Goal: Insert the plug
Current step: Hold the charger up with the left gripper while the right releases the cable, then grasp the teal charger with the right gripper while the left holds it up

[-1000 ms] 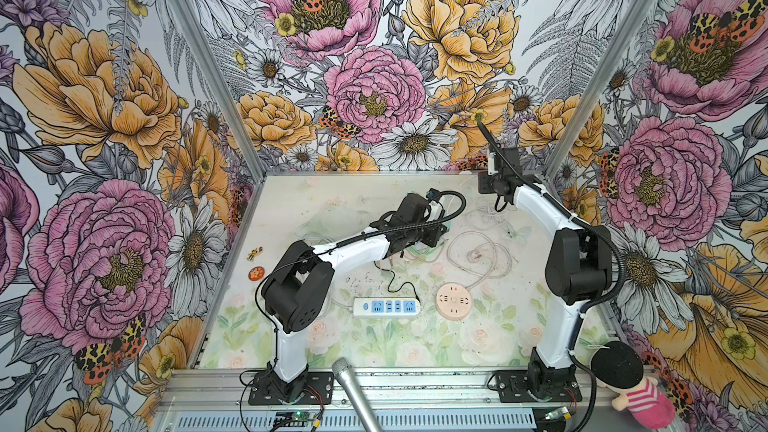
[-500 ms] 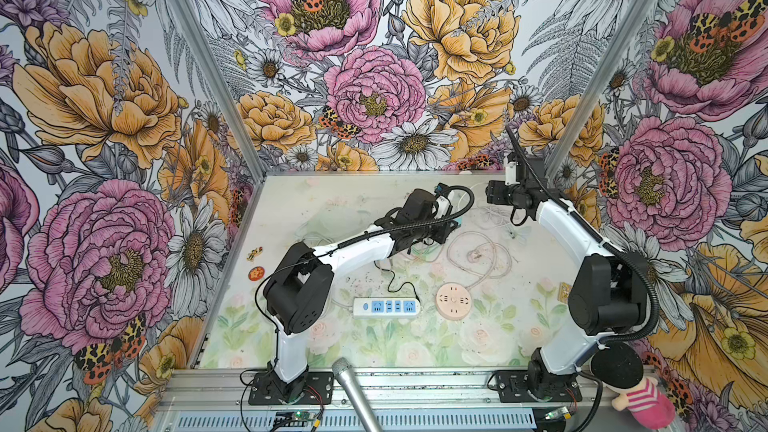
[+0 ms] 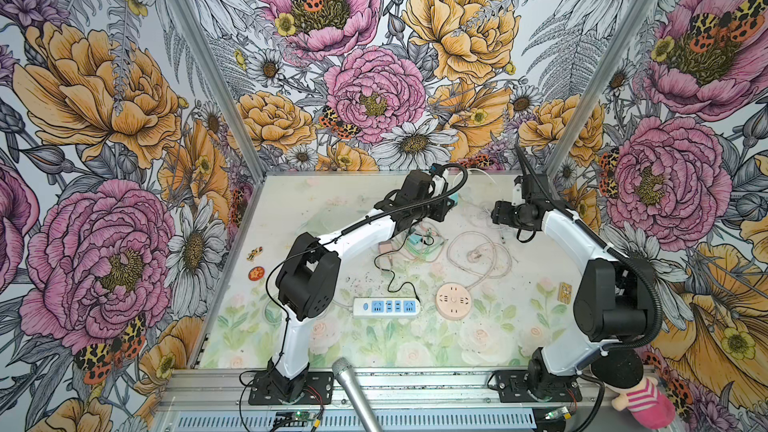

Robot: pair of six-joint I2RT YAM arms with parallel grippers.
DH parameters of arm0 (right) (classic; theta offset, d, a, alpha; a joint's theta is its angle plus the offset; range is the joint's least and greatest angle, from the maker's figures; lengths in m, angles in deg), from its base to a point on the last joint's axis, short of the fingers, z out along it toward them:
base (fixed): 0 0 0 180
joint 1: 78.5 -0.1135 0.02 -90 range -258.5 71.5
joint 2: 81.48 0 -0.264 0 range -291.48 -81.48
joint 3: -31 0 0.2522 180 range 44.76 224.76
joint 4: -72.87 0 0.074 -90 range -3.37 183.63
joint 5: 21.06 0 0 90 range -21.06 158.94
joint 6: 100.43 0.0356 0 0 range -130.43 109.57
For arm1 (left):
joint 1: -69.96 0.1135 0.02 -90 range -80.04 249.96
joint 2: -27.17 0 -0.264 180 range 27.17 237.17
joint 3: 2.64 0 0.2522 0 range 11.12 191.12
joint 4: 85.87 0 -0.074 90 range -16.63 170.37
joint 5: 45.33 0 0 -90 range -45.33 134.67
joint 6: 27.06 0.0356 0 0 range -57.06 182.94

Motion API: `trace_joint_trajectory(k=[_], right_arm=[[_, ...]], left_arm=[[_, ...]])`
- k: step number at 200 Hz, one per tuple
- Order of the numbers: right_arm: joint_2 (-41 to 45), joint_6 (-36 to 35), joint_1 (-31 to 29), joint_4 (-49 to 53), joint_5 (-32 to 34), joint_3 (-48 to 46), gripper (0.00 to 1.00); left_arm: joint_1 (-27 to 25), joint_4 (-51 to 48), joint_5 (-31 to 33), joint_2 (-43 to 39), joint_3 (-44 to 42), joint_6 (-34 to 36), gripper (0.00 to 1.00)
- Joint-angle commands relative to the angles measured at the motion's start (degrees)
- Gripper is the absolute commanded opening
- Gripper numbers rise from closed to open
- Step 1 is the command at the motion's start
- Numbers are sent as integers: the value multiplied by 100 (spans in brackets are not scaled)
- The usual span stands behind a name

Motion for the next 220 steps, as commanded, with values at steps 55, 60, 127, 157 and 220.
trace_joint_trajectory(k=[55,60,127,157,220], right_arm=[[1237,333,-106,14,-1470,-353,70],[1229,306,-151,14,-1578,-361,69],[1271,190,-633,10,-1818,-697,66],[1364,146,-659,14,-1819,-1003,65],[1436,-46,-739,-51,-2131,-1338,66]], left_arm=[[-209,-9,-295,-25,-314,692,12],[-250,12,-320,-55,-354,782,12],[-381,-68,-437,-262,-742,1344,13],[-428,-210,-468,-246,-776,1503,13],[-493,-288,-880,-237,-764,1874,13]])
